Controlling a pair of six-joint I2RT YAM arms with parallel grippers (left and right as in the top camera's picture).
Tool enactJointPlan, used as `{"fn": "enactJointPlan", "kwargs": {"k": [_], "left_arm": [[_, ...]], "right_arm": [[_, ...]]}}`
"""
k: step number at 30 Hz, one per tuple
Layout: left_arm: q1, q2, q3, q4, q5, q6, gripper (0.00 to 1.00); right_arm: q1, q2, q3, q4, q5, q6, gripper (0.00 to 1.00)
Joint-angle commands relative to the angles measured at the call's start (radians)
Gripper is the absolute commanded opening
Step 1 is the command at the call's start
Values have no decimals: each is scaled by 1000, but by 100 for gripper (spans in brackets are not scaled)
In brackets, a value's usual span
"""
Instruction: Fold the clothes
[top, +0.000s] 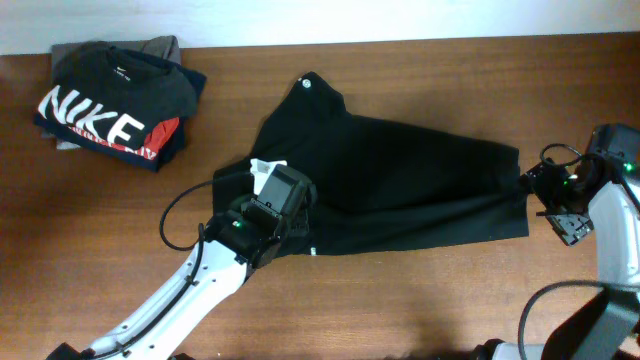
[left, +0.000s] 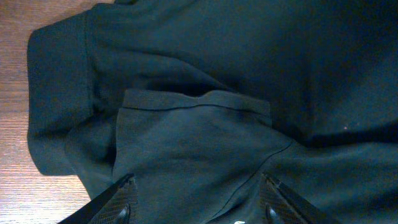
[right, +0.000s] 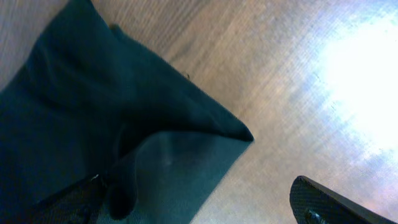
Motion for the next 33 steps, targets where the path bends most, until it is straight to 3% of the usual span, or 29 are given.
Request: {"fn": "enactJointPlan", "kwargs": {"k": [1, 11, 28, 33], "left_arm": [[6, 18, 7, -2, 7, 15, 62], [6, 65, 7, -4, 23, 16, 62], [6, 94, 7, 5, -5, 15, 62], [6, 105, 7, 8, -5, 15, 63]], "right_arm": [[-5, 38, 9, 51, 5, 26, 99], [-5, 76, -3, 160, -69, -4, 99], [-5, 79, -13, 12, 20, 100, 99], [-4, 79, -13, 48, -109, -93, 99]]}}
